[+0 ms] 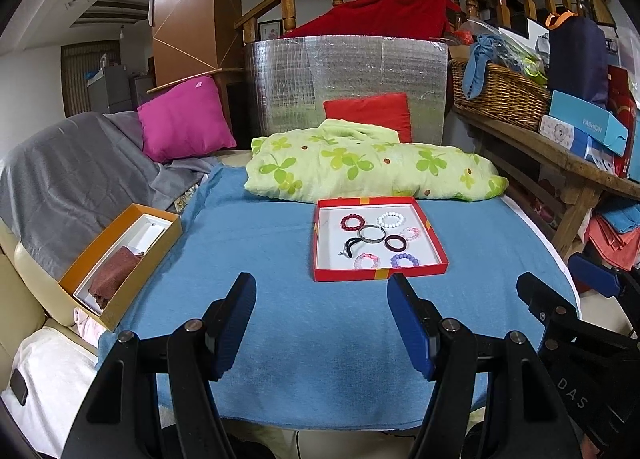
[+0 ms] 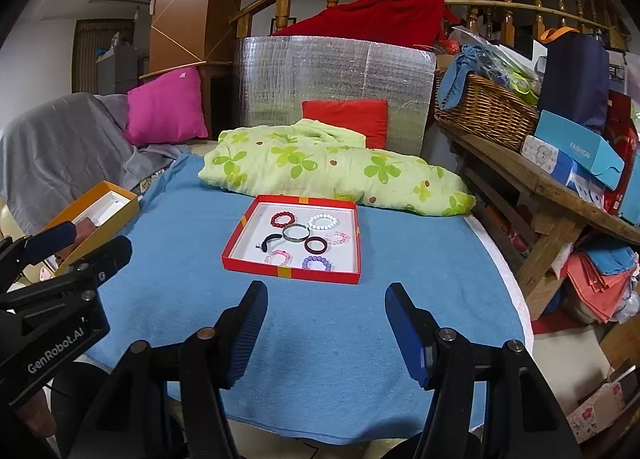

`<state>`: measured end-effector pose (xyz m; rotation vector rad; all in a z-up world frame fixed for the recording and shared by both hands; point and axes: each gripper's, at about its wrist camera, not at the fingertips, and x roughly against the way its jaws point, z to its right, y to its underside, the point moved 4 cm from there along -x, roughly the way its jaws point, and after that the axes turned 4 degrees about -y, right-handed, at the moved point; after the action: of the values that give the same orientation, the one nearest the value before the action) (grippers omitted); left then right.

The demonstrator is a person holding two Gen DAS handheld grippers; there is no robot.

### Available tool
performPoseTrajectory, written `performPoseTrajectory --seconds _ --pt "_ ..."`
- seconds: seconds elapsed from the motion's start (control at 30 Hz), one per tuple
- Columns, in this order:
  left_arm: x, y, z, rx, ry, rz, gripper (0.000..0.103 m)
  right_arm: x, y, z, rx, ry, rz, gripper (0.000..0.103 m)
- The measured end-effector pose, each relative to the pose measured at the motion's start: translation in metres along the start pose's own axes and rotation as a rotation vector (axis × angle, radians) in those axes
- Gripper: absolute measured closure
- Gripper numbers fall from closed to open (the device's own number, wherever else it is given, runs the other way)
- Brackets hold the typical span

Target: Organize jewelry

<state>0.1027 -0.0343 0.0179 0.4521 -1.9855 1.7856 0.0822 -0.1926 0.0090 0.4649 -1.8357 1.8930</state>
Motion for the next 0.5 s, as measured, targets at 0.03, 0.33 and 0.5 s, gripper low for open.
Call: performPoseTrajectory --seconds 0.03,0.33,0.5 --pt "0.0006 -0.0003 0.0002 -0.001 0.0 0.002 0.034 0.0011 -0.0001 -0.0004 -0.001 0.001 0.001 0.038" --pt "0.0091 -0.0008 0.0008 0.0 0.002 0.02 0.034 0.0029 0.0003 -0.0028 -0.007 0.004 -0.003 0.038" --pt "0.0084 -0.0004 0.0001 -0.002 -0.004 0.017 0.034 0.0014 0.0017 -0.0026 -0.012 0.004 -0.008 0.038"
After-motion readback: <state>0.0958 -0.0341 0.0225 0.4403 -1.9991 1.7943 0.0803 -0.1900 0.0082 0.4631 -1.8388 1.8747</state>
